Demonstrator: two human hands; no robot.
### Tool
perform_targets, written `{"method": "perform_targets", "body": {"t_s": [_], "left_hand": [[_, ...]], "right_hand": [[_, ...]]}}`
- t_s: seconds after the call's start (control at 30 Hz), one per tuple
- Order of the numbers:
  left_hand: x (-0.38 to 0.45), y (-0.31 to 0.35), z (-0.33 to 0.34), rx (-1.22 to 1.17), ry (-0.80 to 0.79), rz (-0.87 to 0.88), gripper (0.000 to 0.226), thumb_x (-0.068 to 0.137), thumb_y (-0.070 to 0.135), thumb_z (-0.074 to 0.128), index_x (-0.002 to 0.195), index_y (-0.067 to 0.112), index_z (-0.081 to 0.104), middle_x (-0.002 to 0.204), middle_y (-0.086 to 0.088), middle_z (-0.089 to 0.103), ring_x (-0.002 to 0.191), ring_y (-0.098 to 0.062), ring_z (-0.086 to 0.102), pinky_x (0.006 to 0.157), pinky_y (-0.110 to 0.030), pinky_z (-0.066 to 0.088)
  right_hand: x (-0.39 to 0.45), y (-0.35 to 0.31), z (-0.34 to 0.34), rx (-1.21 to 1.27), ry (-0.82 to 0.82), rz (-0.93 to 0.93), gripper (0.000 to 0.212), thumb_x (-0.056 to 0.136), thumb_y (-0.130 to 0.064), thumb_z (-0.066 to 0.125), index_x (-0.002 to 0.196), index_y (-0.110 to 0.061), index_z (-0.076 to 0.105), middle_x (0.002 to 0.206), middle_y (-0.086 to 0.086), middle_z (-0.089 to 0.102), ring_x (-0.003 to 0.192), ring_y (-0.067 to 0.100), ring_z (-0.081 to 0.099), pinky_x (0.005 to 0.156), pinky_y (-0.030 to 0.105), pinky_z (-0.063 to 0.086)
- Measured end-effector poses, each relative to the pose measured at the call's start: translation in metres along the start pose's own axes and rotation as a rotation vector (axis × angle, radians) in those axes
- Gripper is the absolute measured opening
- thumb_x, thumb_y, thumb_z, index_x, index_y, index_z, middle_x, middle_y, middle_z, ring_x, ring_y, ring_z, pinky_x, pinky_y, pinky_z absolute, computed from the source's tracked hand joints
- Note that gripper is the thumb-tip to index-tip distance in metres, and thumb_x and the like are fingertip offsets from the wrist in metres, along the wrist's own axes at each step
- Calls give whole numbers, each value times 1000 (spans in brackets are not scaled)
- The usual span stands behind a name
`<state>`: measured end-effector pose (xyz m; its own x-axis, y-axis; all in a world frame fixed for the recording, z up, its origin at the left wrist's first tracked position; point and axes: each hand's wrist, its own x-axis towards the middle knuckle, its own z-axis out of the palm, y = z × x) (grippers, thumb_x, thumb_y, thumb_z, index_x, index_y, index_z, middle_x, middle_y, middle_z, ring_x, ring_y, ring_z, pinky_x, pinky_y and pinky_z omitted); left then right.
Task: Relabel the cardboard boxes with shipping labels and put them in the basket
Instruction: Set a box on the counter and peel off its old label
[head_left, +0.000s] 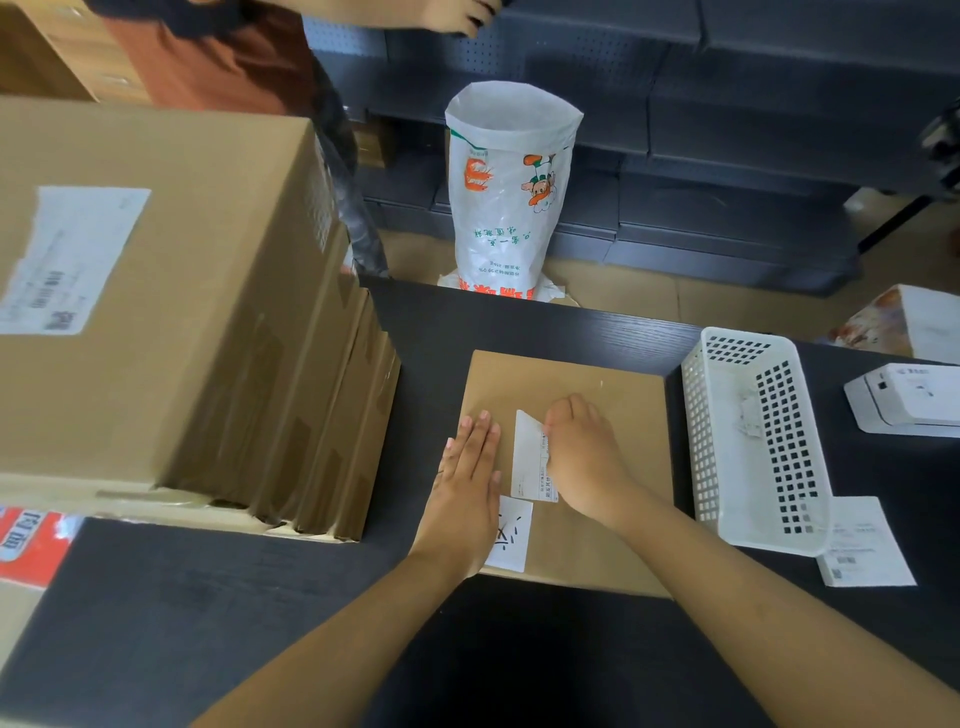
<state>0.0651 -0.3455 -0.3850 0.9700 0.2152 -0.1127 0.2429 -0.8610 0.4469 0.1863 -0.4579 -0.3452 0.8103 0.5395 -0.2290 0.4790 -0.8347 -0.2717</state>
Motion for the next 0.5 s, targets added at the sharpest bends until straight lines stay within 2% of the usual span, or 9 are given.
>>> {"method": "perform_targets", "body": {"t_s": [0.1,0.13,0.23,0.27,0.4,0.5], "left_hand": [[-1,0,0,7,9,13,55,104,27,17,153,16,-5,158,8,-19,143,-8,-27,115,-23,-18],[-1,0,0,-1,8,14,55,104,27,18,153,17,-4,158,8,-18,143,-7,-27,116,-23,-17],[-1,-1,1,-6,8,15,55,104,29,18,152,18,-5,158,9,-18,143,-6,-27,116,-23,-16],[-1,-1,1,3,11,17,55,104,29,19,152,18,-5,158,9,-18,142,-6,-27,116,-23,-17],[-2,0,1,-19,22,-8,55,104,29,22,152,21,-3,159,10,-15,142,-5,-27,116,-23,-16],[-2,0,2,-22,39,-29,56,103,30,25,152,24,-1,159,13,-13,143,-7,-28,118,-27,-15]], "right_hand": [[-3,3,-3,129,97,-2,7,93,-15,50,99,-15,47,103,2,55,96,22,53,75,25,34],[-3,4,-4,181,128,14,7,95,-19,50,100,-16,48,101,1,56,94,21,55,72,23,34],[0,3,-5,202,118,15,30,93,-32,56,118,-16,52,112,-3,56,102,19,54,80,23,37],[1,3,-4,163,109,-2,32,92,-34,57,119,-17,54,114,-3,56,105,19,53,85,25,38],[9,0,-1,99,109,8,19,95,-23,50,108,-18,63,111,0,59,106,20,53,87,29,39],[10,-1,1,73,135,3,22,96,-18,45,106,-17,64,110,0,60,105,20,53,87,29,38]]}}
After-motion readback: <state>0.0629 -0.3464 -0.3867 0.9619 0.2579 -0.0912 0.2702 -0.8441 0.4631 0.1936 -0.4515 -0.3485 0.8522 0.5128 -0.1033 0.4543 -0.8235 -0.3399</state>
